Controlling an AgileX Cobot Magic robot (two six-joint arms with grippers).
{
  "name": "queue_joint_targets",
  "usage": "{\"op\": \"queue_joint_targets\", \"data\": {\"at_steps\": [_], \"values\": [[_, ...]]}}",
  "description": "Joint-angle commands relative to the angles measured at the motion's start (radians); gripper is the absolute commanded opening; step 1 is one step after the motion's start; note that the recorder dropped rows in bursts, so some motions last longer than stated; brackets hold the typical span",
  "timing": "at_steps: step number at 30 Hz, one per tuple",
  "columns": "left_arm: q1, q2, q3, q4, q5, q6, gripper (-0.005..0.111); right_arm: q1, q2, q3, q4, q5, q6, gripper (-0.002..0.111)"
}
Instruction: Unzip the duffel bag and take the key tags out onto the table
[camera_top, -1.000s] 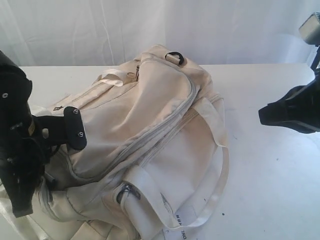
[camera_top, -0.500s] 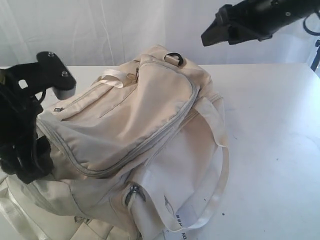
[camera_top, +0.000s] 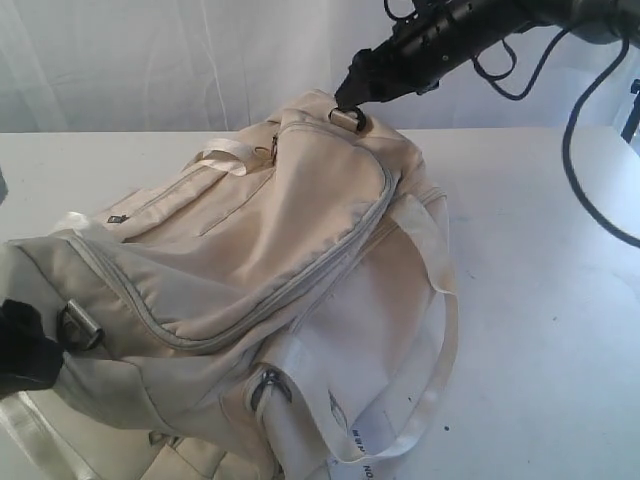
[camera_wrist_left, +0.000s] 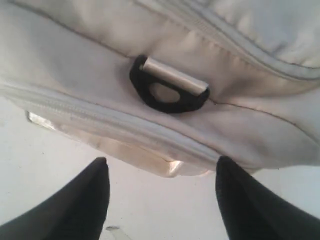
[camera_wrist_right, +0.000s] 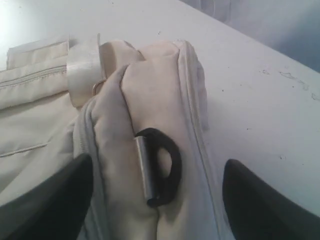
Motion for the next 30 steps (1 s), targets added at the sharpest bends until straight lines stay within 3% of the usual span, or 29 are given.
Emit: {"op": "queue_joint_targets", "data": {"at_steps": [1, 3, 5, 7, 9, 10, 11, 12, 17, 23, 30], "values": [[-0.001, -0.012, 0.142, 0.016, -0.248, -0.231, 0.064, 0.012, 0.047, -0.033, -0.011, 0.005, -0.004, 0.068], [-0.001, -0.012, 0.192, 0.016, -0.389, -0.318, 0.064, 0.016, 0.069, -0.033, -0.013, 0.003, -0.004, 0.068], [-0.001, -0.01, 0.222, 0.016, -0.434, -0.351, 0.064, 0.016, 0.084, -0.033, -0.013, 0.009, -0.004, 0.066], [-0.001, -0.001, 0.248, 0.016, -0.459, -0.369, 0.062, 0.018, 0.086, -0.033, -0.013, 0.011, -0.004, 0.051], [-0.001, 0.018, 0.272, 0.052, -0.489, -0.395, 0.041, 0.018, 0.086, -0.033, -0.013, 0.013, 0.005, 0.019], [-0.001, 0.029, 0.275, 0.097, -0.492, -0.411, 0.022, 0.018, 0.086, -0.033, -0.036, 0.013, 0.031, 0.001], [-0.001, 0.036, 0.275, 0.131, -0.497, -0.43, 0.007, 0.015, 0.086, -0.033, -0.057, 0.018, 0.057, 0.0], [0.011, 0.036, 0.274, 0.19, -0.526, -0.464, 0.0, 0.011, 0.084, -0.033, -0.091, 0.042, 0.085, 0.0], [0.115, 0.036, 0.259, 0.252, -0.549, -0.5, 0.0, -0.018, 0.049, -0.033, -0.134, 0.134, 0.121, 0.0], [0.254, 0.061, 0.219, 0.257, -0.589, -0.389, 0.0, -0.069, -0.051, -0.018, -0.132, 0.256, 0.163, 0.0], [0.31, 0.181, 0.077, 0.21, -0.606, -0.212, 0.0, -0.077, -0.229, 0.215, -0.142, 0.26, 0.166, 0.0]]}}
